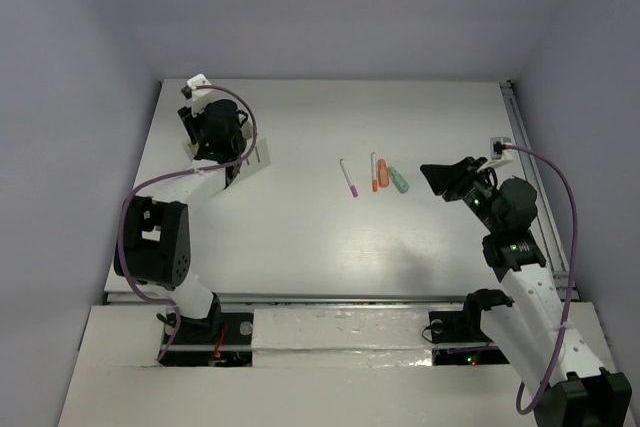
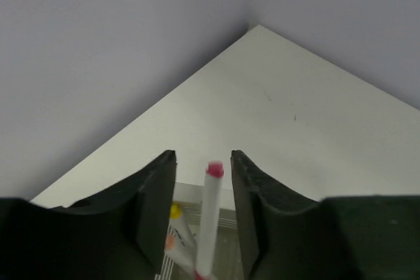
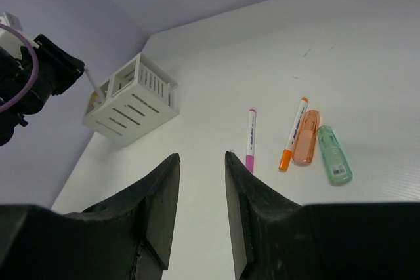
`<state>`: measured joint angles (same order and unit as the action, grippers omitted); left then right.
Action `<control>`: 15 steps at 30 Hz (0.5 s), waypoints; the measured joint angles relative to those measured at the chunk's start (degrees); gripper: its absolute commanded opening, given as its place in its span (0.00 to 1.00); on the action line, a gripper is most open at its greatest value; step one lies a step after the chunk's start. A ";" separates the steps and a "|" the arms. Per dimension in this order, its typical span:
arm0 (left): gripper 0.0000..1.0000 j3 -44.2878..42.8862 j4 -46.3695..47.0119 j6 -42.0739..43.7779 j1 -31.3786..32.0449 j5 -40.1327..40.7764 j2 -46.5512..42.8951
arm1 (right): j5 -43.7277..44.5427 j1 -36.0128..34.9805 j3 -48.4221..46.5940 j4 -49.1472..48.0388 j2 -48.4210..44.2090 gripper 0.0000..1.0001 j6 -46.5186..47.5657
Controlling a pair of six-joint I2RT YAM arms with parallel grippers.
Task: Sort the stationery into containers
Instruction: Place the pen in the storage box, then pick up the pen from the center of the board.
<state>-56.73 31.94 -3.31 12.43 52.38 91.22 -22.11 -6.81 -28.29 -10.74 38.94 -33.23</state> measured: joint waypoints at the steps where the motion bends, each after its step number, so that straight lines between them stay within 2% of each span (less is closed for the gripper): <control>1: 0.46 0.02 0.17 0.13 0.09 0.20 0.00 | 0.00 0.00 0.00 0.00 0.00 0.39 0.00; 2: 0.54 0.02 0.24 0.48 0.35 0.39 -0.11 | 0.00 0.00 0.00 0.00 -0.02 0.39 0.00; 7: 0.54 0.04 -0.57 0.94 5.20 0.55 -3.61 | 0.00 0.00 0.00 0.00 -0.02 0.40 0.00; 10: 0.29 -0.04 -2.05 -0.79 10.10 -0.31 -8.57 | 0.00 0.00 0.00 0.00 -0.02 0.39 0.00; 11: 0.14 -0.24 -2.80 -1.64 12.02 -0.98 -10.29 | 0.00 0.00 0.00 0.00 -0.02 0.35 0.00; 12: 0.06 -0.72 -3.61 -2.89 13.70 -1.57 -11.56 | 0.00 0.00 0.00 0.00 -0.04 0.30 0.07; 13: 0.00 -1.77 -5.22 -4.20 15.91 -2.38 -12.37 | 0.00 0.00 0.00 0.00 -0.07 0.18 0.13; 15: 0.00 -4.96 -8.20 -6.86 19.47 -4.28 -12.04 | 0.00 0.00 0.00 -0.04 -0.13 0.04 0.15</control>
<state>-61.69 23.75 -10.17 31.90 48.10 79.18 -22.11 -6.81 -28.29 -10.79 38.81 -33.08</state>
